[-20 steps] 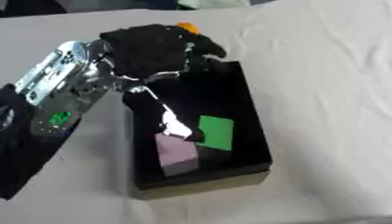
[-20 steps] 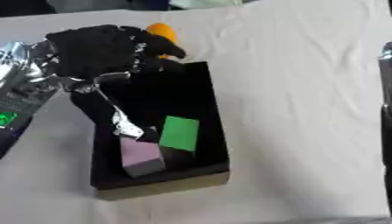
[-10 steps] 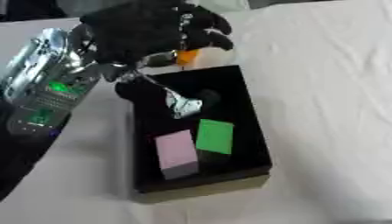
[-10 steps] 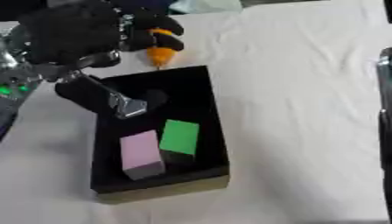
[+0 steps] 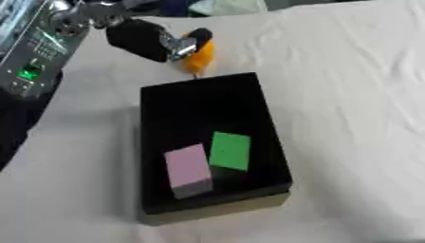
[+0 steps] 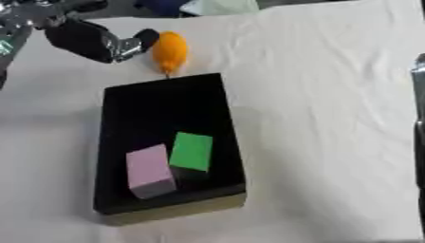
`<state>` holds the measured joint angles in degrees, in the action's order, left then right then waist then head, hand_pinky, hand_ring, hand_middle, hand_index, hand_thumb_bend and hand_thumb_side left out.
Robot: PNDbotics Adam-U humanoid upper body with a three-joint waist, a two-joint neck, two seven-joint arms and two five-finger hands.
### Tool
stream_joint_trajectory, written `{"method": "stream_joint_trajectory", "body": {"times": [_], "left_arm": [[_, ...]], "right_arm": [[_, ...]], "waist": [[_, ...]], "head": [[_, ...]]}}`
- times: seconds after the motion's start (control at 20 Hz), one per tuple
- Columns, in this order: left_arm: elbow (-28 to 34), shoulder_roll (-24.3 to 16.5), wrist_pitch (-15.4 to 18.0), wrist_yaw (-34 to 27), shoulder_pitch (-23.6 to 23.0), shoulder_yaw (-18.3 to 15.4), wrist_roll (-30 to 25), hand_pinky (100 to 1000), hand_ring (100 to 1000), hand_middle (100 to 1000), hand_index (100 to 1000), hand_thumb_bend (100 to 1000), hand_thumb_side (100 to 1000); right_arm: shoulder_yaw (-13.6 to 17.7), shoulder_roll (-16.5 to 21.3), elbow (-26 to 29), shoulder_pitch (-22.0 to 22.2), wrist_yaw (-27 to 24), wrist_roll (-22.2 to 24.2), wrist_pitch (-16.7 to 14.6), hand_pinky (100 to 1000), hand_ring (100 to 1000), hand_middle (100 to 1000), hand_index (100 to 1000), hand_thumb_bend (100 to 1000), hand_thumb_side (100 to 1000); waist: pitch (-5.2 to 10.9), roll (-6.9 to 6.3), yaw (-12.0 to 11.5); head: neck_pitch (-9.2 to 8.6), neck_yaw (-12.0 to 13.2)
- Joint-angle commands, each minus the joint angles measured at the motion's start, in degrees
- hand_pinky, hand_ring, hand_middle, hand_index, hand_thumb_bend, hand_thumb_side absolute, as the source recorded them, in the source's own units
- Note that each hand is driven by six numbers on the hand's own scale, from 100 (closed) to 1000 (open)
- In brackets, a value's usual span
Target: Pick up objects on the table and place them in the box.
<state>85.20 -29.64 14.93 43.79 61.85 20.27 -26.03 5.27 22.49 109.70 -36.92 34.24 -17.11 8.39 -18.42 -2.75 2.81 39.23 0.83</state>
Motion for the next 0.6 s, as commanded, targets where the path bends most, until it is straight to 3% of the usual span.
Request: {"method": "stream_joint_trajectory", "body": {"times": [0.05, 0.25, 0.6], "left_arm": [[-5.0, 0.6, 1.4, 2.2, 2.2, -2.1, 1.3, 790, 885, 876, 896, 202, 882], [-10.9, 2.4, 2.6, 4.6, 3.4, -3.4, 2.3, 786, 883, 877, 900, 216, 902], [-20.2, 4.5, 4.3, 10.8, 5.0, -6.0, 2.4, 807, 900, 894, 914, 484, 939]], "right_arm": [[0.2, 1.0, 1.0, -1.3, 0.2, 0.2, 0.0, 841, 662, 630, 824, 100, 962], [0.2, 1.1, 0.9, -2.0, -0.2, 0.2, 0.1, 841, 660, 628, 824, 100, 966], [0.1, 1.0, 0.8, -2.9, -0.9, 0.1, 0.1, 841, 658, 626, 824, 100, 972]], "waist": [[0.63, 0.13, 0.3], [-0.59, 0.06, 1.0], [-2.05, -0.26, 2.4]], "head": [[-0.65, 1.4], [-1.34, 2.7], [-2.47, 3.2]]}}
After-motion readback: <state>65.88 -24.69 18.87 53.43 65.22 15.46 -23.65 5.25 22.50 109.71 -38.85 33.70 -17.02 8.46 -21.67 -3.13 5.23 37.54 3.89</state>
